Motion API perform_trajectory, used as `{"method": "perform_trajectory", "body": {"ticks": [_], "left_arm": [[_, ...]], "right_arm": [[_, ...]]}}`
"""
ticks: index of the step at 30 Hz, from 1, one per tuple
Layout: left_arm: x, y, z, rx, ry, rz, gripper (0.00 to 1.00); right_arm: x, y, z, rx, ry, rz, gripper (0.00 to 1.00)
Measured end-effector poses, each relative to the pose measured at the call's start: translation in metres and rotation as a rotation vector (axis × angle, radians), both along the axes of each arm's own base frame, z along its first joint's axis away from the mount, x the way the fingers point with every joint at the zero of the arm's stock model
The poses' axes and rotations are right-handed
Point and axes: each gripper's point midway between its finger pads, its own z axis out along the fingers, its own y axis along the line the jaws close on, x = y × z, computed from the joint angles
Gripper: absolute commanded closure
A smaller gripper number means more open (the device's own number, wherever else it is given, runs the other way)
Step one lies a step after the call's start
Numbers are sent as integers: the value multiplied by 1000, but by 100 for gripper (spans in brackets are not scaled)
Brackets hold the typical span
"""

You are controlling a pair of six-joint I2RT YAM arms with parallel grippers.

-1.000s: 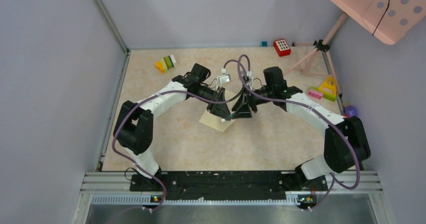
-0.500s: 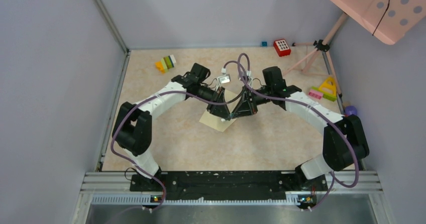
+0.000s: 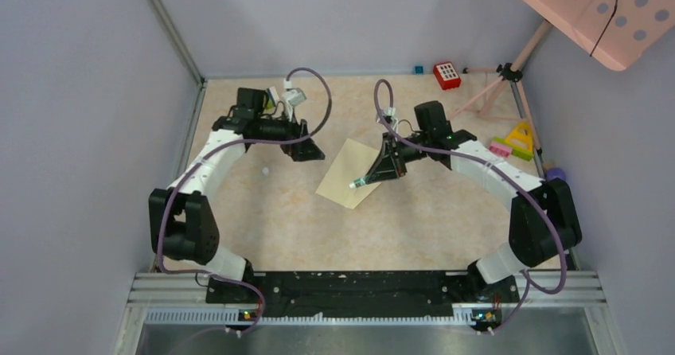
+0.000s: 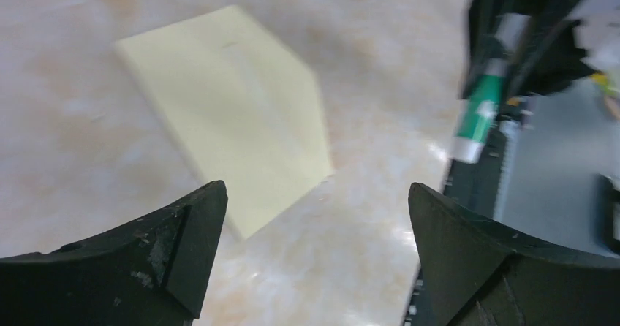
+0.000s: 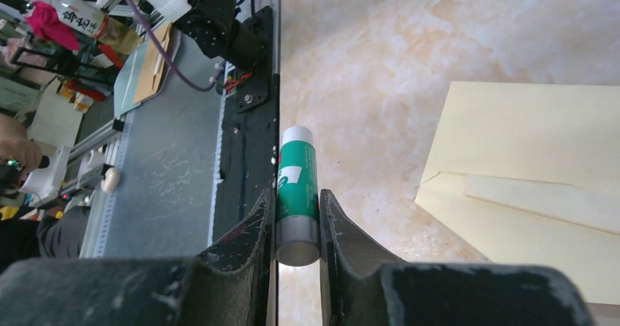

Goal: Place the letter into the envelope and seal it
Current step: Close the solid glue cap on the solid glue.

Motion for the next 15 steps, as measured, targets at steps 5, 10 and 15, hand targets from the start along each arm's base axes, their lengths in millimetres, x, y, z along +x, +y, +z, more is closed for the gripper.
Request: {"method": "perform_trajectory", "body": {"ticks": [5,10,15], "left_arm": [[38,75,-27,265,-142,290,2],[39,126,-74,551,-149,412,8],[40,160,-89,748,-151,466,19]], "right_arm": [[16,4,4,-24,-19,-31,100],[20,4,3,-39,-32,-45,100],[21,3,1,-48,-40,-49,100]]}}
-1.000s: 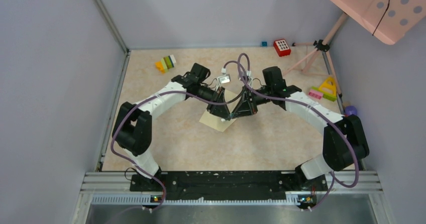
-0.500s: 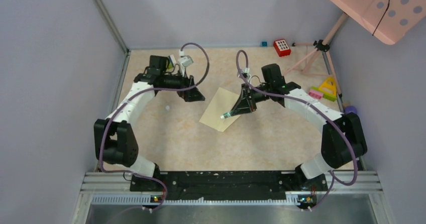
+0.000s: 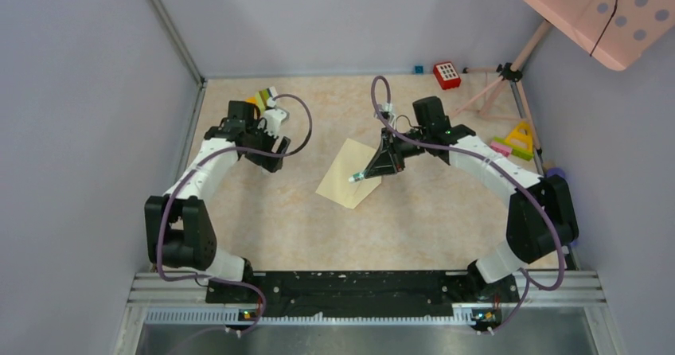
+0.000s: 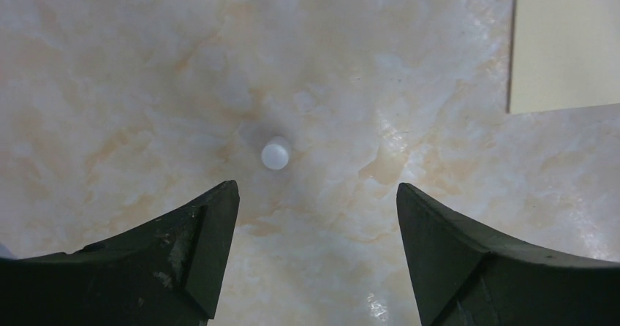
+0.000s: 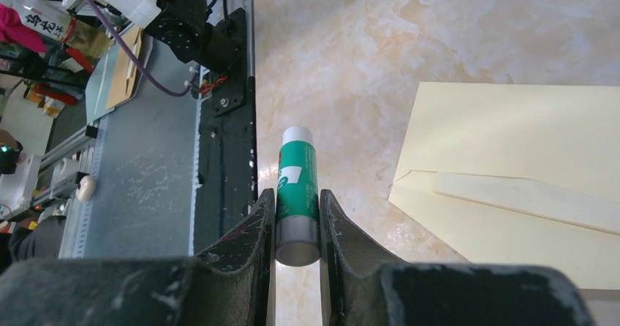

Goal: Place the letter into the envelope and seal it
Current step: Close the solid glue cap on the solid glue.

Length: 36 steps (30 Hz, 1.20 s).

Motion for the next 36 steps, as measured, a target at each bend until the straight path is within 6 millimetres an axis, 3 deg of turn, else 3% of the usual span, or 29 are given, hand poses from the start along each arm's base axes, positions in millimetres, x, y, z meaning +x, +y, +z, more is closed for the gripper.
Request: {"method": "perform_trajectory", "body": {"ticks": [7,14,29,36], "left_arm": [[10,25,-34,145,90,45,30],[13,31,-66,187,178,56,36],[22,36,-87,213,206,69,49],[24,38,-87,213,201,75,58]], "right_arm": [[-1,-1,1,1,-18,3,100],[-5,-3,2,5,-34,8,100],[-7,-4,-1,4,-32,15,100],[-7,-4,-1,7,-31,17,100]]}}
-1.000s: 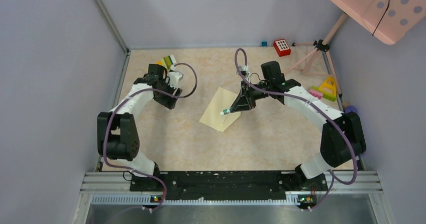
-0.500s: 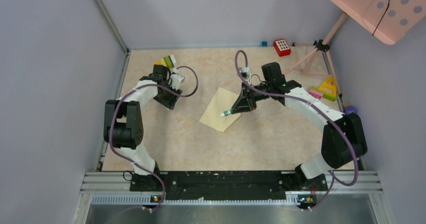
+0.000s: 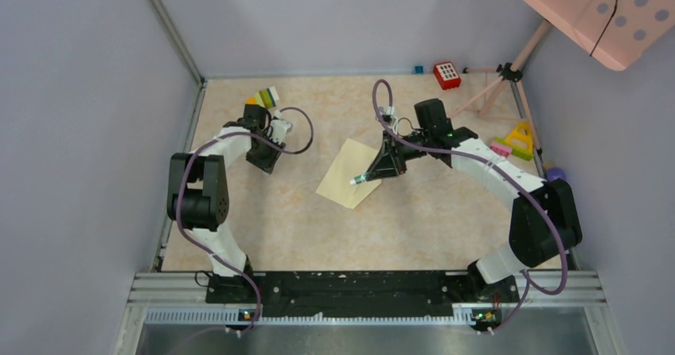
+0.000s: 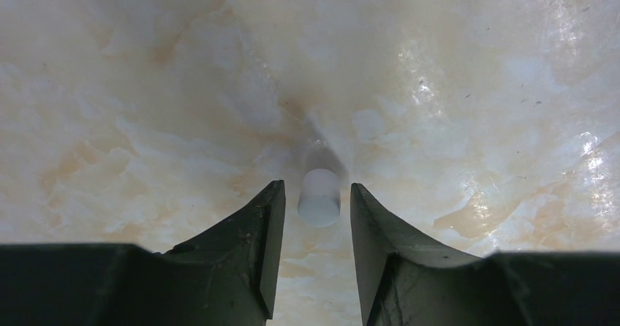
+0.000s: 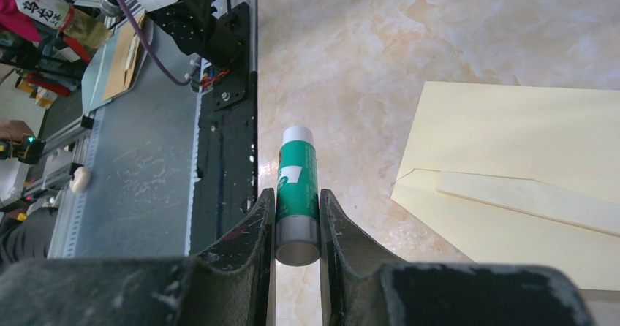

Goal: Place the letter into the envelope and seal it
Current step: Close the solid glue cap on the solid glue.

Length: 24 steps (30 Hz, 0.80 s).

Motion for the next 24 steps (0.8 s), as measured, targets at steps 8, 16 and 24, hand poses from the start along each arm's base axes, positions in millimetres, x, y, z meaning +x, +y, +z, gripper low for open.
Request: {"method": "perform_trajectory", "body": {"ticks": [8,16,24], "left_arm": [[0,2,0,0,0,5,67],[0,2,0,-4,1,4,94],[-4,-28,16,-172,7,-27,98]], "right_arm": [[0,0,0,2,1,2,100],[0,0,0,2,1,2,100],[3,2,9,30,40,-14,100]]}}
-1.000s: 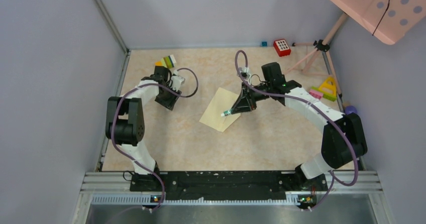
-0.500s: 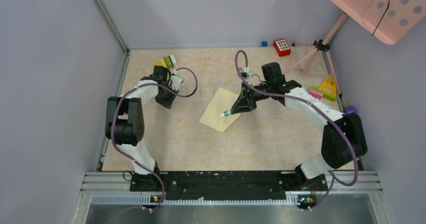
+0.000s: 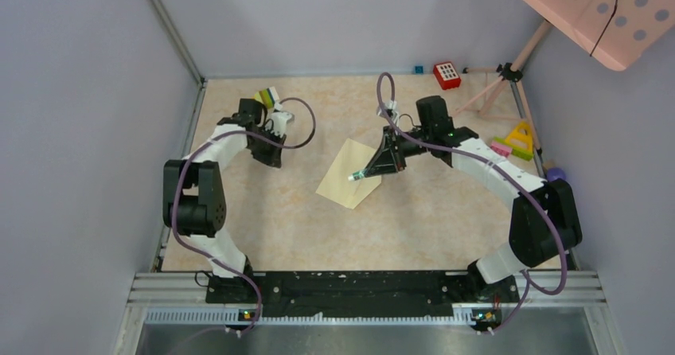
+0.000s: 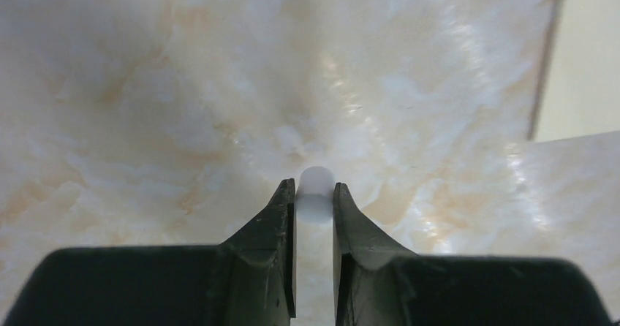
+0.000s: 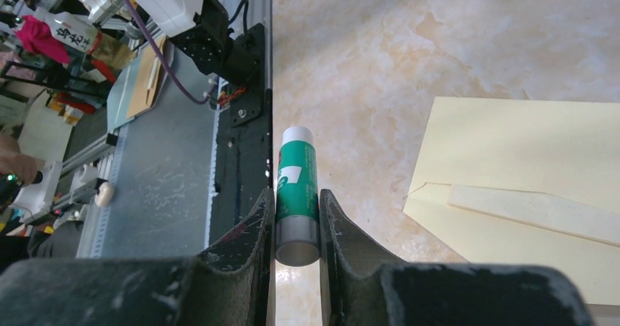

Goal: Place the letter into the envelope and seal it
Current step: Close the solid glue cap on the solid glue.

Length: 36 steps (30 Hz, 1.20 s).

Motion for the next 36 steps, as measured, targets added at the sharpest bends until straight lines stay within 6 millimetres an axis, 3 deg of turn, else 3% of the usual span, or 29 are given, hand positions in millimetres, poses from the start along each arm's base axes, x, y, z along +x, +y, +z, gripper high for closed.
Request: {"method": "perform_trajectory", "body": {"ticks": [3,12,15,22,30,36], "left_arm": [[5,-24,33,-134,-51,-25,97],[21,-116,175,-746,-196,-142,97],[18,-137,201,-914,-157,-161,97],[-1,-176,229,-1188,-36,-194,98],[-25,-204,254,-1315,38,-265,98],[-38,-217,262,-1338,60,-309,98]], "right_arm": [[6,-1,8,27,18,-18,100],[50,-20,43,196,45,-160,100],[52,-19,54,253,54,-162,100],[55,-14,84,376,28,-135,100],[60,-12,83,456,89,-121,100],[56,-13,90,485,86,-108,100]]}}
